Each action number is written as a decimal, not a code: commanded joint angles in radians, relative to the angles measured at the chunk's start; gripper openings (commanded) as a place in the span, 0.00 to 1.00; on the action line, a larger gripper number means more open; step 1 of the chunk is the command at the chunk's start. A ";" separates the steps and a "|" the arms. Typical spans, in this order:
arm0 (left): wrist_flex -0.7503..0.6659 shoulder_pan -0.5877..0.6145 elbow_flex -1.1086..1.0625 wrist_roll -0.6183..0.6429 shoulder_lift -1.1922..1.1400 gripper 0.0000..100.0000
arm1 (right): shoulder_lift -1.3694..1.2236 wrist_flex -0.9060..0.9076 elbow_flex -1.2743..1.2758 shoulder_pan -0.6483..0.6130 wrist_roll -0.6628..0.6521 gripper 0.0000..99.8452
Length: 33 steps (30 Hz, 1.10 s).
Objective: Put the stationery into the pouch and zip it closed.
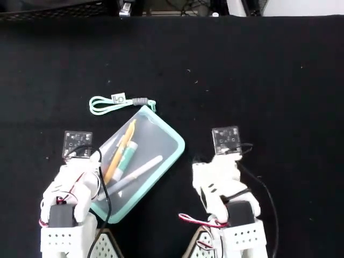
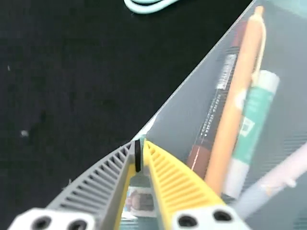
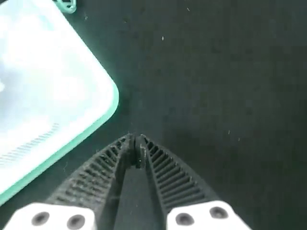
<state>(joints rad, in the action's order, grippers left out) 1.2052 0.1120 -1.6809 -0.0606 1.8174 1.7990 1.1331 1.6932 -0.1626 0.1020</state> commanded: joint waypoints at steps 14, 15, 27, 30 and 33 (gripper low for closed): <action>0.064 -0.013 -0.018 0.126 -0.002 0.05 | 0.064 0.155 -0.008 0.009 0.029 0.01; 0.066 -0.013 -0.018 0.098 -0.002 0.05 | 0.064 0.155 -0.008 0.008 0.028 0.01; 0.068 -0.019 -0.018 0.087 -0.002 0.05 | 0.064 0.155 -0.008 0.009 0.031 0.01; 0.068 -0.019 -0.018 0.087 -0.002 0.05 | 0.064 0.155 -0.008 0.009 0.031 0.01; 0.068 -0.021 -0.018 0.087 -0.002 0.05 | 0.064 0.155 -0.008 0.009 0.031 0.01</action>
<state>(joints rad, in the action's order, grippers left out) 1.2313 0.1089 -1.6794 0.0315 1.8190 1.8036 1.2820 1.6932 -0.1580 0.1220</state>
